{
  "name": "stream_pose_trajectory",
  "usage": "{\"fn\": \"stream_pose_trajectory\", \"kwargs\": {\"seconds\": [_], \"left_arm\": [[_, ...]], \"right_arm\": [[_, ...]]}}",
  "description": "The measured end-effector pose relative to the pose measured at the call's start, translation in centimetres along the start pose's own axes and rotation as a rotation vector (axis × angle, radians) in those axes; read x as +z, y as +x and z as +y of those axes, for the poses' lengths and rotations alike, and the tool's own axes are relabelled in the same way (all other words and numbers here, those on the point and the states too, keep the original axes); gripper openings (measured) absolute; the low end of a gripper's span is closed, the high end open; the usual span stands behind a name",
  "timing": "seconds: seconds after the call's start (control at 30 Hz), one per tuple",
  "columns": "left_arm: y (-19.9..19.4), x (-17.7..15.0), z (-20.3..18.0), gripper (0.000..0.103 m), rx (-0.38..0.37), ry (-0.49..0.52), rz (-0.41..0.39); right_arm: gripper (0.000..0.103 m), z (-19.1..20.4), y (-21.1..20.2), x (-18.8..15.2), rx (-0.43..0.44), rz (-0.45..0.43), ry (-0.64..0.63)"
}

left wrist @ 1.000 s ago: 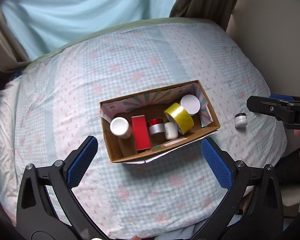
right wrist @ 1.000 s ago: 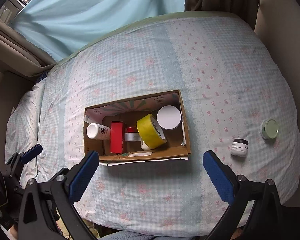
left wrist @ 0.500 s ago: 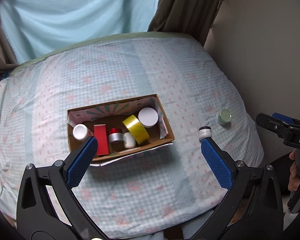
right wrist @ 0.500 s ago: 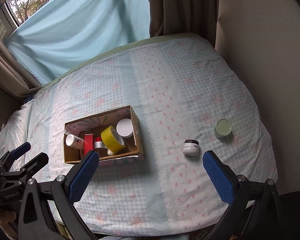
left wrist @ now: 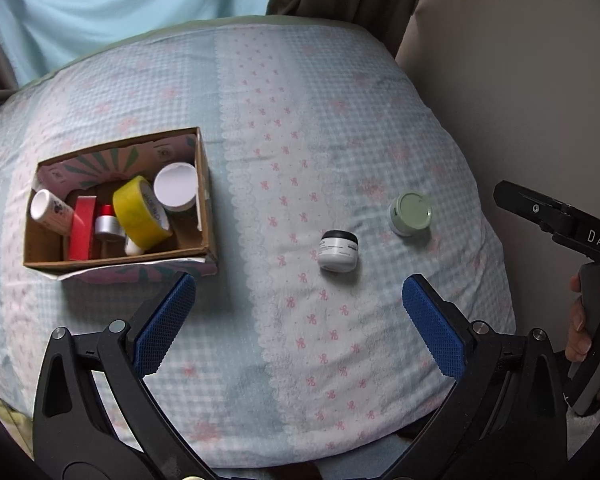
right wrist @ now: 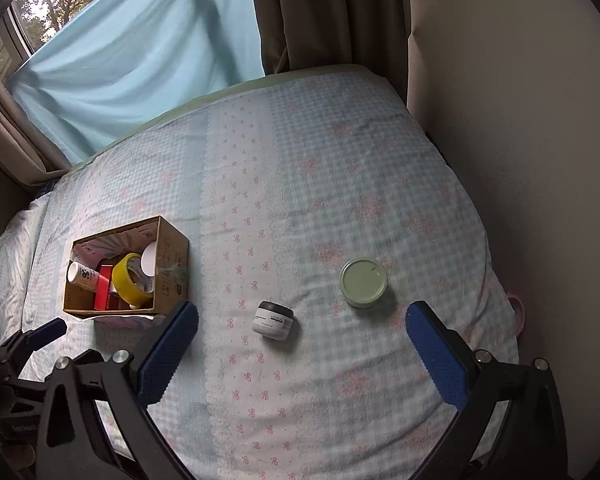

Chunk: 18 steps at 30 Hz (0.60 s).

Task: Organize rigid objects
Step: 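Move both tools back toward the two remaining jars on the sheet, then grasp the black-lidded L'Oreal jar with the left tool while the right tool grasps the pale green-lidded jar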

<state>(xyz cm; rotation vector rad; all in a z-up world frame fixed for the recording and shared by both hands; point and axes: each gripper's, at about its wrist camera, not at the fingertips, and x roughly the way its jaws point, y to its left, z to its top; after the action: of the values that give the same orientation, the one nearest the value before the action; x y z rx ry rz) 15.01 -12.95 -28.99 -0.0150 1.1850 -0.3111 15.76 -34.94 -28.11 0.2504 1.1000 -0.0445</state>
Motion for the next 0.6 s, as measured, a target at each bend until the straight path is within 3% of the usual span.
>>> {"fn": "stream_pose_trajectory", "kwargs": {"seconds": [0.2, 0.33, 0.47, 0.53, 0.6], "left_arm": [[8.2, -0.4, -3.9, 0.103, -0.014, -0.051, 0.022], [13.8, -1.3, -5.1, 0.102, 0.017, -0.027, 0.029], [18.2, -1.7, -5.1, 0.101, 0.049, 0.030, 0.012], [20.2, -1.7, -5.1, 0.096, 0.075, 0.067, 0.018], [21.7, -1.6, -5.0, 0.084, 0.065, 0.090, 0.026]], "right_arm": [[0.103, -3.5, 5.7, -0.2, 0.020, 0.049, -0.022], [0.103, -5.6, 11.9, -0.7, 0.007, 0.083, -0.029], [0.103, -6.1, 15.2, -1.3, -0.014, 0.092, -0.076], [0.102, -6.3, 17.0, -1.8, -0.022, 0.087, -0.098], [0.102, -6.7, 19.1, -2.7, -0.045, 0.067, -0.109]]}}
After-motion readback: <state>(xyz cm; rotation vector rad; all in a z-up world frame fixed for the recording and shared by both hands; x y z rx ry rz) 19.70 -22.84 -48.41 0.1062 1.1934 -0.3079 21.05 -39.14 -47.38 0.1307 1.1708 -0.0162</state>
